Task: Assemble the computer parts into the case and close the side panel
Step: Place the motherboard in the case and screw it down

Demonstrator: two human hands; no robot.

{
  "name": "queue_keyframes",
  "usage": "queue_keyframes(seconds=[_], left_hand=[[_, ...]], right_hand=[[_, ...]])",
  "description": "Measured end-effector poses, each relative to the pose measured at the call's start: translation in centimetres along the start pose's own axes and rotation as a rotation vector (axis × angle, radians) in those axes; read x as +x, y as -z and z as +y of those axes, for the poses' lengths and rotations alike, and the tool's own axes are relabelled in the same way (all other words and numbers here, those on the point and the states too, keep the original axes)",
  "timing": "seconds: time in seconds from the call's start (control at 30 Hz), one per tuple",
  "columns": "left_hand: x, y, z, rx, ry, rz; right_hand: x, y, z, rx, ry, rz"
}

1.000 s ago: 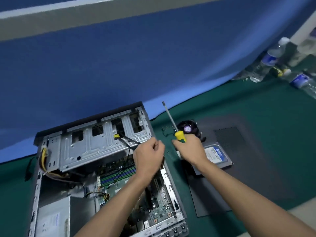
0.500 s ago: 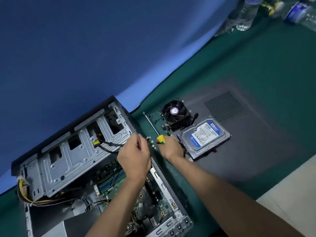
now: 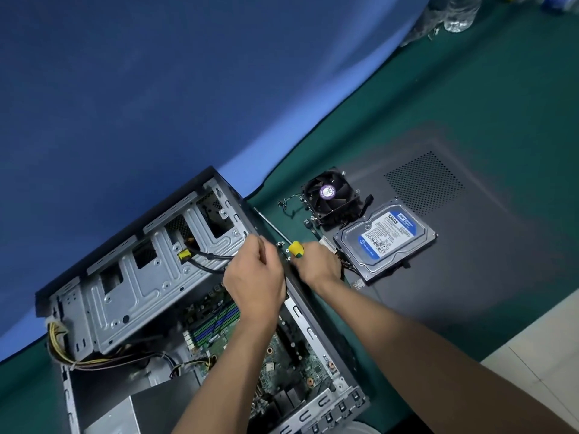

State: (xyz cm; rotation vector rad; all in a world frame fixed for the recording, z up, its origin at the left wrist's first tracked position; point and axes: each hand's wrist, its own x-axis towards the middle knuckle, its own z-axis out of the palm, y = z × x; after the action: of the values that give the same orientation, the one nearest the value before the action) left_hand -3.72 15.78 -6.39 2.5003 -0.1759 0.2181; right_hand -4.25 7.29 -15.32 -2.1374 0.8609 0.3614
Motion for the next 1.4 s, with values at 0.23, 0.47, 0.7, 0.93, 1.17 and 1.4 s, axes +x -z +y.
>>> queue_keyframes(seconds=[0.23, 0.47, 0.7, 0.93, 1.17, 1.4], left_hand=[[-0.1, 0.1, 0.0, 0.074, 0.071, 0.014], [-0.8, 1.5, 1.0, 0.016, 0.135, -0.016], [0.5, 5.5, 1.0, -0.349, 0.103, -0.304], [-0.1, 9.3, 2.1, -0.74, 0.305, -0.704], [-1.3, 12.4, 0.1, -1.08, 0.403, -0.703], [-0.8, 15.0, -2.6, -1.633, 0.623, -0.438]], right_hand=[[-0.8, 1.2, 0.3, 0.096, 0.019, -0.074], [-3.7, 6.3, -1.6, 0.42, 0.143, -0.069], [-8.7, 10.9, -3.6, 0.466, 0.316, -0.073], [-12.5, 11.2, -6.6, 0.486, 0.434, -0.194], [-14.3, 10.9, -8.9, 0.552, 0.429, -0.261], [-15.5, 9.9, -11.2, 0.333, 0.442, -0.215]])
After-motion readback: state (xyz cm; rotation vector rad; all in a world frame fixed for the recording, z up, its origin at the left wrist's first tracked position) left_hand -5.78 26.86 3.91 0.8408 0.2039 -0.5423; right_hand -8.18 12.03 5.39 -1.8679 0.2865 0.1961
